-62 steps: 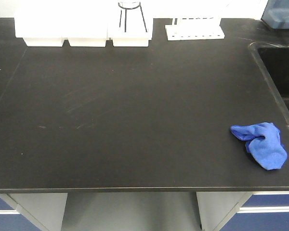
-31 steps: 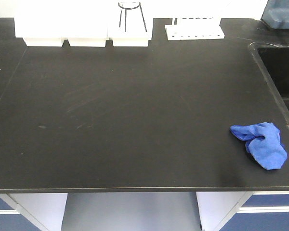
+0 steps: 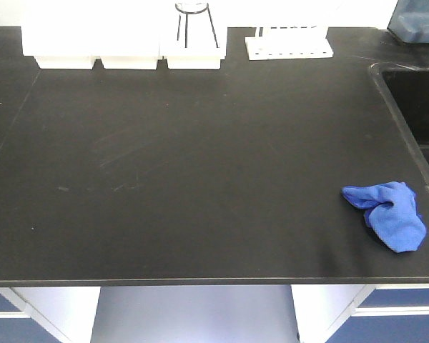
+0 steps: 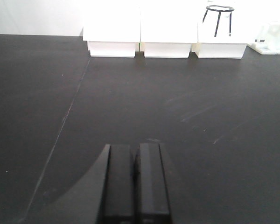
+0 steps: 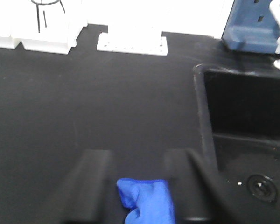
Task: Wipe right workspace with blue cloth
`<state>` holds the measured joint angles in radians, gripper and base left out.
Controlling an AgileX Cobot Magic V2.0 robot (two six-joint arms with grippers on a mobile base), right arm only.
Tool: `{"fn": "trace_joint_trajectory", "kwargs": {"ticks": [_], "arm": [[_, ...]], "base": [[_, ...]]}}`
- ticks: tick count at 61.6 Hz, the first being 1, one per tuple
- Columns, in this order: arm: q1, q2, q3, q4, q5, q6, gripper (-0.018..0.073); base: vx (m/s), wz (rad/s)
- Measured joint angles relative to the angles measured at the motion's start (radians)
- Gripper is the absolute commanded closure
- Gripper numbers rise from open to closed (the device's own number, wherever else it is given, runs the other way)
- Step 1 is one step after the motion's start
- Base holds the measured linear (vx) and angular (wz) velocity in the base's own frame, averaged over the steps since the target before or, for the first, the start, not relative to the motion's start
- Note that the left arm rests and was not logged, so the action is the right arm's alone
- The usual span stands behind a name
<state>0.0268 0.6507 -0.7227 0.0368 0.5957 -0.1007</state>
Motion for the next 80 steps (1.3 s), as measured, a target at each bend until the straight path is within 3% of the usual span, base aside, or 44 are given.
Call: {"fn": "trace_joint_trajectory", "kwargs": {"ticks": [6, 13, 20, 47, 66, 73, 80], "arm": [[0.000, 0.001, 0.000, -0.014, -0.020, 0.051, -0.0076], [-0.011, 0.041, -0.014, -0.056, 0.007, 0.207, -0.0045], [-0.028, 0.148, -0.043, -0.117, 0.070, 0.296, -0.0013], [-0.030, 0.661, -0.069, -0.147, 0.082, 0.306, -0.0006], [-0.030, 0.898, -0.070, -0.147, -0.048, 0.294, 0.0001], [-0.030, 0.967, -0.070, -0.148, -0.110, 0.294, 0.0087], [-0.030, 1.008, -0.074, -0.153, -0.147, 0.294, 0.0330]], "base": [[0.00, 0.00], [0.00, 0.00], [0.00, 0.00], [0.00, 0.00], [0.00, 0.00], [0.00, 0.00], [0.00, 0.00]]}}
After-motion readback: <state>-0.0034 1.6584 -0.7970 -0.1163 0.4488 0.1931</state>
